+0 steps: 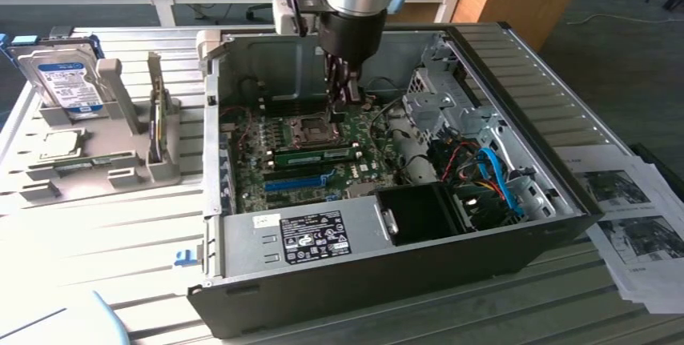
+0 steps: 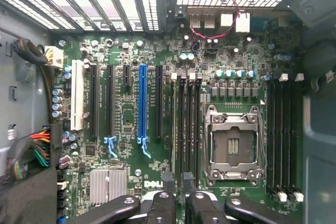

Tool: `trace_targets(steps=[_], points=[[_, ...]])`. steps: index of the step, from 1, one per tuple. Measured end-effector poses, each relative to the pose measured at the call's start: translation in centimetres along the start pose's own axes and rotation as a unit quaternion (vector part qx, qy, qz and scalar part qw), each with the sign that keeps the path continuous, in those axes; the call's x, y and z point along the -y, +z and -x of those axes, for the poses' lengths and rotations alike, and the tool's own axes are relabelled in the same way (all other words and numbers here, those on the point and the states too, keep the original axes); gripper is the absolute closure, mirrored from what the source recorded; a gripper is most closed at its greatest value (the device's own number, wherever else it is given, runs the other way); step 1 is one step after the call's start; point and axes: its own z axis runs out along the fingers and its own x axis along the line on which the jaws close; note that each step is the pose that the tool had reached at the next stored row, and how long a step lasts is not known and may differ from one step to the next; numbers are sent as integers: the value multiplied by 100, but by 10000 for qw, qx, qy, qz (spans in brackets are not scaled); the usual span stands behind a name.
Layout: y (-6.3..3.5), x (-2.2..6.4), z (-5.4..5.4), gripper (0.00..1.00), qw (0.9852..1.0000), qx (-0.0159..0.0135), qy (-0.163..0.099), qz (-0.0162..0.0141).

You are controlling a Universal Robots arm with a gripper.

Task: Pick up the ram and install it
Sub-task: 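Insert the ram into the slot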

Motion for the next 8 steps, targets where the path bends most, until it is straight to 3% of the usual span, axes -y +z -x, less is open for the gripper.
trace_targets(steps=[8], points=[[-112, -3, 1, 82, 10000, 0, 0, 0]])
